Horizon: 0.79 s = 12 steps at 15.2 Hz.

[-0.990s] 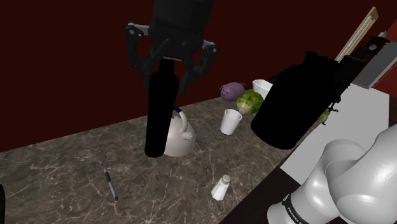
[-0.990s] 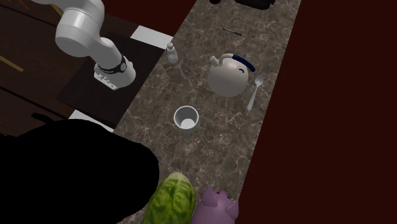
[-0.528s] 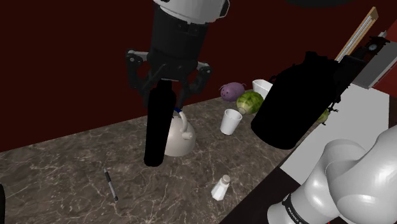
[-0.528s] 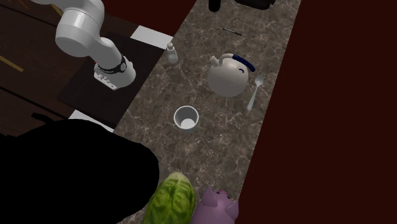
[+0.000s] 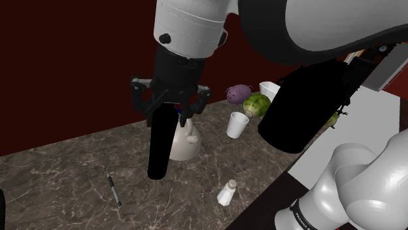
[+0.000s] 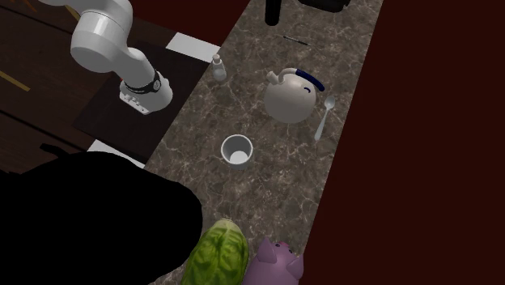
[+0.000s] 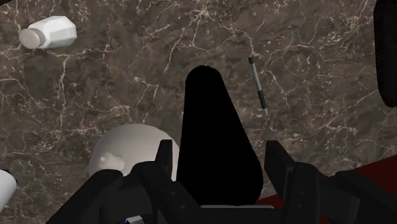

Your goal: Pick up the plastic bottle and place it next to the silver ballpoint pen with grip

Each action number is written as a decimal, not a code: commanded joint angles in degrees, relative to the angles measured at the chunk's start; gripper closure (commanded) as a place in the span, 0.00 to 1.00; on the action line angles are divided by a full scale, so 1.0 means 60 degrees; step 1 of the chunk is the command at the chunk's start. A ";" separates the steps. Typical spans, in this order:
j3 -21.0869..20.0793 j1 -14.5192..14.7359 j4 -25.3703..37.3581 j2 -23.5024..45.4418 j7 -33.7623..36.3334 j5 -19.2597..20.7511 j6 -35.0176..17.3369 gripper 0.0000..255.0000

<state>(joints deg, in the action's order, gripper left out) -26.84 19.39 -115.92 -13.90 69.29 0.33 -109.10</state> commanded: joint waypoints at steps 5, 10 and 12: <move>-0.0050 0.0020 -0.0728 0.0032 0.0082 0.0014 -0.0761 1.00; -0.0109 0.0024 -0.1263 0.0151 0.0180 0.0070 -0.1400 1.00; -0.0135 0.0022 -0.1463 0.0215 0.0227 0.0103 -0.1657 1.00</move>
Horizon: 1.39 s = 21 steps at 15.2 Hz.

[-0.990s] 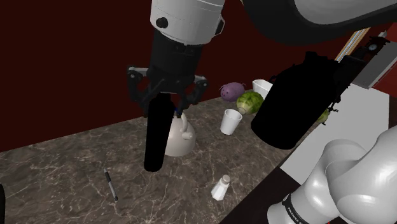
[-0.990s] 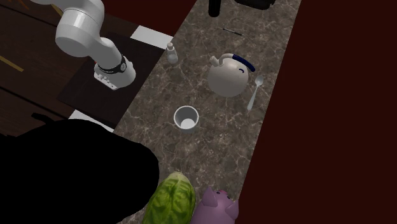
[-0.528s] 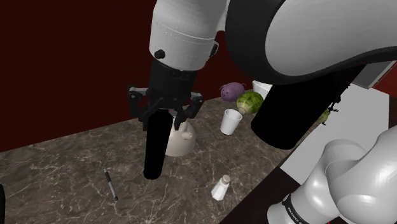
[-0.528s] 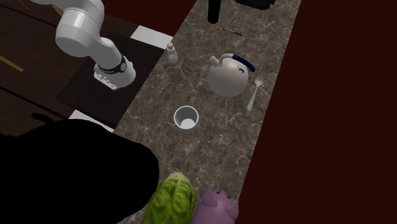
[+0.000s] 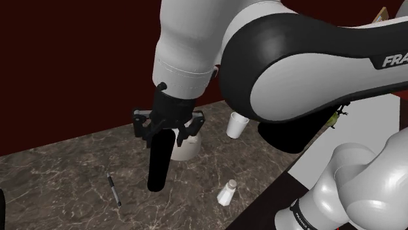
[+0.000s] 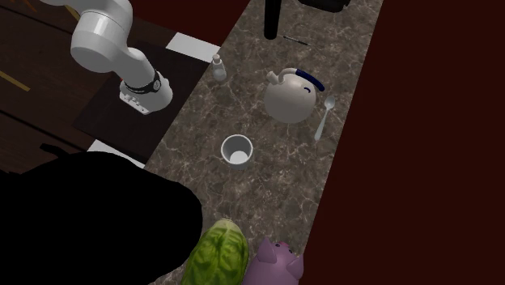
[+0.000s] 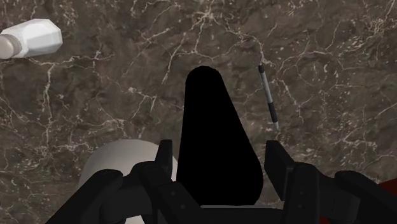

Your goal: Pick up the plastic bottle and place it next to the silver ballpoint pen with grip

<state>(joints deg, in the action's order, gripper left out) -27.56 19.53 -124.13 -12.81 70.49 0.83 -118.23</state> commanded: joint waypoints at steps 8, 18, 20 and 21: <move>-0.0131 -0.0023 -0.0816 0.0386 0.0264 0.0216 -0.1163 1.00; -0.0203 -0.0049 -0.1174 0.0662 0.0445 0.0394 -0.1759 1.00; -0.0203 -0.0049 -0.1174 0.0662 0.0445 0.0394 -0.1759 1.00; -0.0202 -0.0049 -0.1175 0.0661 0.0445 0.0394 -0.1759 0.00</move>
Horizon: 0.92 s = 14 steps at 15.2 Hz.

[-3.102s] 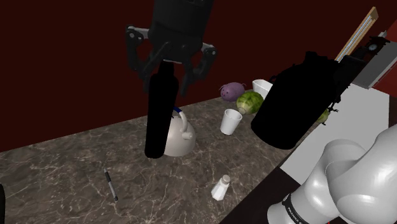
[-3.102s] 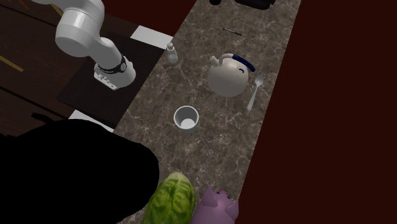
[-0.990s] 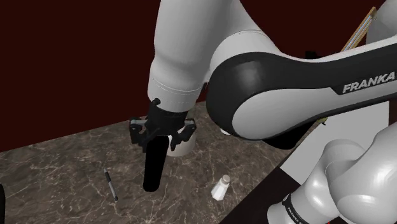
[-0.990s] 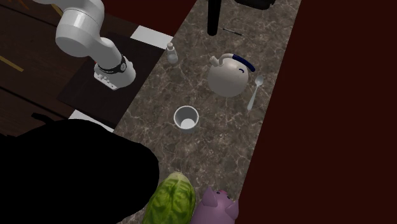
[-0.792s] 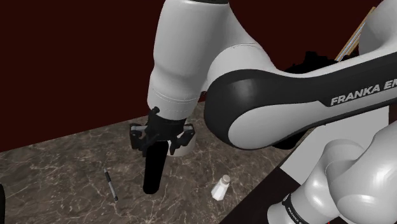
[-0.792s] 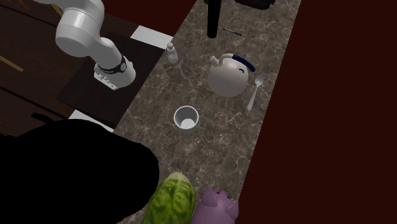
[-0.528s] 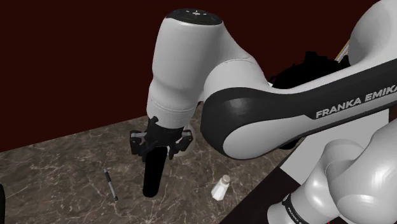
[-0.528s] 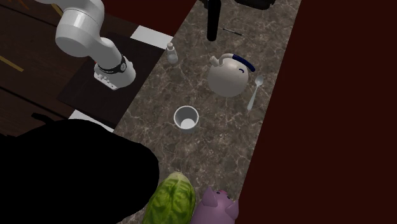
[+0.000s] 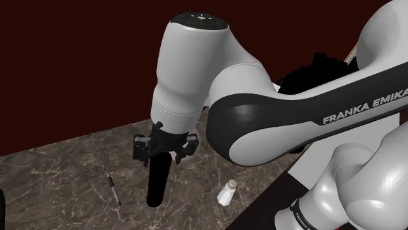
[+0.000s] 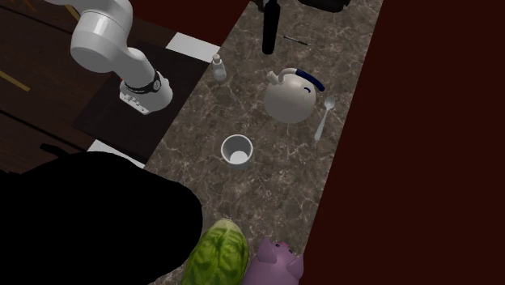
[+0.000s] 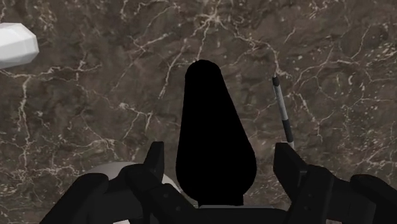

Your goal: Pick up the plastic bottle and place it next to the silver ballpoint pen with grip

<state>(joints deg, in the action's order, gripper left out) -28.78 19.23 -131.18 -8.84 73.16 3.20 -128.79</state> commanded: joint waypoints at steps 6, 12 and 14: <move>0.0026 0.0030 0.0151 -0.0195 -0.0090 -0.0125 0.0319 0.00; 0.0107 0.0105 0.0637 -0.0658 -0.0286 -0.0392 0.1214 0.00; 0.0107 0.0105 0.0637 -0.0657 -0.0285 -0.0391 0.1215 0.00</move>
<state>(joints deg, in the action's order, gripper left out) -28.15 19.85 -127.35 -12.73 71.47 0.88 -121.54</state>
